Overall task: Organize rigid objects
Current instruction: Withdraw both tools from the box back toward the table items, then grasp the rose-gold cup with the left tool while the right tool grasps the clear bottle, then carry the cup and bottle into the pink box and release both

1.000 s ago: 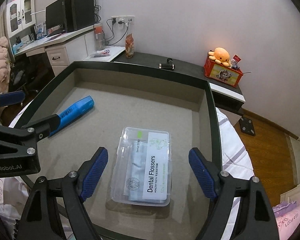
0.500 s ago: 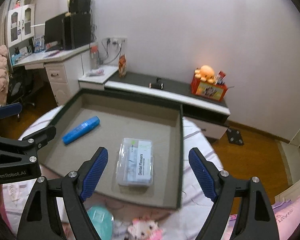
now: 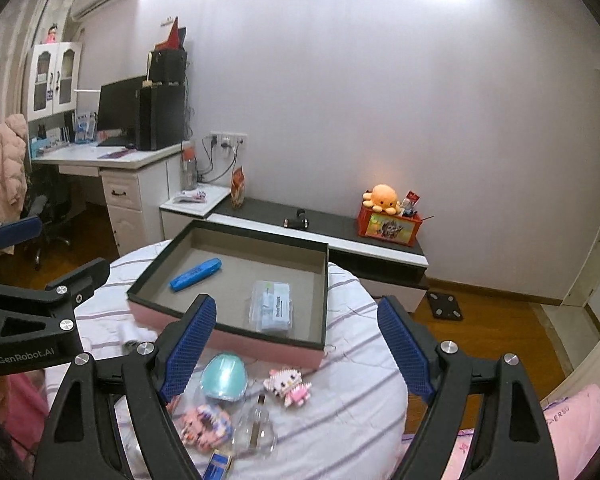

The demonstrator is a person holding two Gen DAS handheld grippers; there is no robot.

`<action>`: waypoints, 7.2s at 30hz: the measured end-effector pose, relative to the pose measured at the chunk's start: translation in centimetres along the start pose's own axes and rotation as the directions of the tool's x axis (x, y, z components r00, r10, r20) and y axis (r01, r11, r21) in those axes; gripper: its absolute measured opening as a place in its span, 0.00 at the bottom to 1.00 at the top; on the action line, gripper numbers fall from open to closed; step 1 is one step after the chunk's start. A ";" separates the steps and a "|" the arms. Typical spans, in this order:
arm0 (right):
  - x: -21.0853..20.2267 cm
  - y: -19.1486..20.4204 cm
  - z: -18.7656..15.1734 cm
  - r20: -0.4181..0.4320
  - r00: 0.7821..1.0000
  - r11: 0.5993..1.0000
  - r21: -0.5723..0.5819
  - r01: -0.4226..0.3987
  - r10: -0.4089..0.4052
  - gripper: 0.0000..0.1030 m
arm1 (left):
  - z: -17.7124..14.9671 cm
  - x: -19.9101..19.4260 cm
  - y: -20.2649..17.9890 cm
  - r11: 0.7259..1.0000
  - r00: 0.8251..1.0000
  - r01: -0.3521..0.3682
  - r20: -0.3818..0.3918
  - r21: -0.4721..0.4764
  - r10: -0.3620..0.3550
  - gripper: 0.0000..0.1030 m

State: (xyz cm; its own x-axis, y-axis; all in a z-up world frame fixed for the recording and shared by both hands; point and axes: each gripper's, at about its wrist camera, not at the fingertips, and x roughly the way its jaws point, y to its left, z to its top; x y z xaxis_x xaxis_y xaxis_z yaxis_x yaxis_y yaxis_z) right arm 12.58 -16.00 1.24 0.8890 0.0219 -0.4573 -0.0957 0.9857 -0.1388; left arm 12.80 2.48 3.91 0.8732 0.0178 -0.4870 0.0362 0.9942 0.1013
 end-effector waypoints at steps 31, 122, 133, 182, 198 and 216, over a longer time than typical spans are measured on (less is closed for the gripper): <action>-7.7 1.0 -4.6 0.041 0.998 0.999 -0.008 0.045 -0.044 0.82 | -4.7 -5.8 0.0 0.999 1.000 0.003 -0.001 -0.035 -0.003 1.00; 1.8 -1.5 -5.4 -0.142 0.965 0.973 0.103 -0.207 0.221 0.30 | -3.7 2.5 0.1 0.993 0.982 0.118 -0.154 0.017 -0.114 0.47; -2.4 -2.3 -3.0 0.008 0.985 0.981 0.089 -0.174 0.174 0.30 | -0.9 -2.5 0.9 0.997 0.997 0.074 0.012 0.028 -0.074 0.47; 7.3 -3.1 1.4 -0.043 0.986 0.984 0.074 -0.160 0.163 0.30 | 5.6 9.7 -0.4 0.992 0.995 0.075 -0.070 0.100 -0.068 0.47; 29.0 -2.1 3.4 -0.313 0.918 0.970 0.071 -0.233 0.243 0.30 | 6.6 31.0 -2.3 0.982 0.910 0.138 -0.409 0.131 -0.073 0.47; 31.8 -2.7 3.2 -0.367 0.911 0.983 0.077 -0.169 0.186 0.86 | 5.4 34.1 -0.2 0.991 0.885 0.081 -0.464 0.104 -0.024 0.88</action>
State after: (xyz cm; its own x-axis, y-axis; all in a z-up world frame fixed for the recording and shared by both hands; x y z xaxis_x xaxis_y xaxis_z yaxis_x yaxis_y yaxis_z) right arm 42.56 -17.48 -10.13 0.6279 0.1419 -0.7652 -0.2100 0.9777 0.0089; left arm 45.18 2.36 -7.97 0.5468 0.0411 -0.8363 0.1574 0.9759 0.1509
